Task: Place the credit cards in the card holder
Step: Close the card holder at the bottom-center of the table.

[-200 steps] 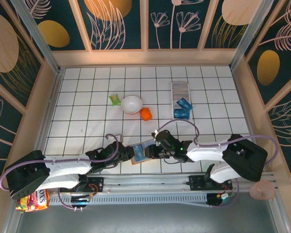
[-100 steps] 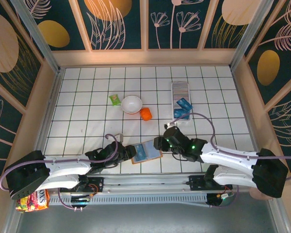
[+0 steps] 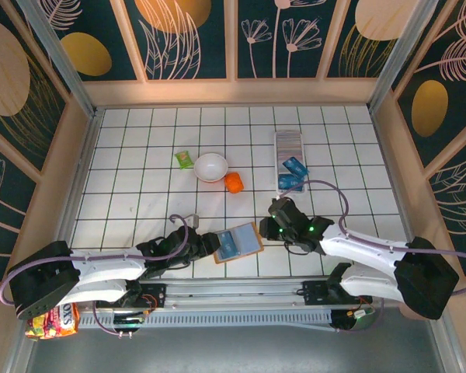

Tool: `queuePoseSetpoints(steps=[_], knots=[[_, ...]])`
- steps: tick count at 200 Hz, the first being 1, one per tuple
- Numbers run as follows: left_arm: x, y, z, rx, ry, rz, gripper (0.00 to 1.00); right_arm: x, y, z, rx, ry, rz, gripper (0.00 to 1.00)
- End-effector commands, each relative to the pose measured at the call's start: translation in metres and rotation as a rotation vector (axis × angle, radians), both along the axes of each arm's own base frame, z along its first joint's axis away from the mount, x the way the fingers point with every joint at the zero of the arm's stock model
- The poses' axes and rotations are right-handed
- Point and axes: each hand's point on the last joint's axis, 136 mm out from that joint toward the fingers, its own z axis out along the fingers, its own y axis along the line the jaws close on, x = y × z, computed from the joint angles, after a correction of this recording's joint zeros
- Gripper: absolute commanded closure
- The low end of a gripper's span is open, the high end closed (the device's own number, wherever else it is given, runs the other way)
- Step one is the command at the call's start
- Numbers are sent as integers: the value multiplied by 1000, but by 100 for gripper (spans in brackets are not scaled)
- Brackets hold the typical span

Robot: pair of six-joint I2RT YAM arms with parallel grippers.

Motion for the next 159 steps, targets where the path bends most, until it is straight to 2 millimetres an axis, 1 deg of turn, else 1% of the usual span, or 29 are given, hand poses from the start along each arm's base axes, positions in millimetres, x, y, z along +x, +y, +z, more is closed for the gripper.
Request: queuePoseSetpoints(steps=[1,10,15,32,39,59,74,89,115,123,132,144,159], knots=[[5,-14,17,-67,-8,2,52,-2,-5,-9,-21,19,15,77],[6,-16,19,-74,-8,4,52,-2,-8,-11,-33,21,9,79],[6,-18,21,-83,-9,4,52,-2,-9,-13,-40,25,6,82],[8,-26,31,-126,-14,-7,52,-5,-14,-20,-52,45,-1,94],[9,-28,35,-135,-17,-8,53,-6,-14,-22,-50,51,-3,100],[11,-37,47,-165,-29,-24,52,-6,-15,-24,-37,51,-16,100],[12,-46,54,-190,-35,-44,53,-10,-8,-22,9,65,-4,100],[12,-59,63,-222,-42,-82,53,-11,-4,-20,46,64,-2,100],[16,-84,79,-255,-58,-145,56,-13,-5,-19,65,64,-12,100],[16,-88,78,-254,-56,-153,56,-14,-4,-18,79,64,-11,100],[17,-91,72,-251,-47,-157,57,-14,-3,-16,92,63,-12,100],[16,-96,62,-234,-32,-165,60,-15,-1,-13,106,59,-7,100],[14,-101,45,-205,-5,-176,63,-15,3,-9,127,54,1,100]])
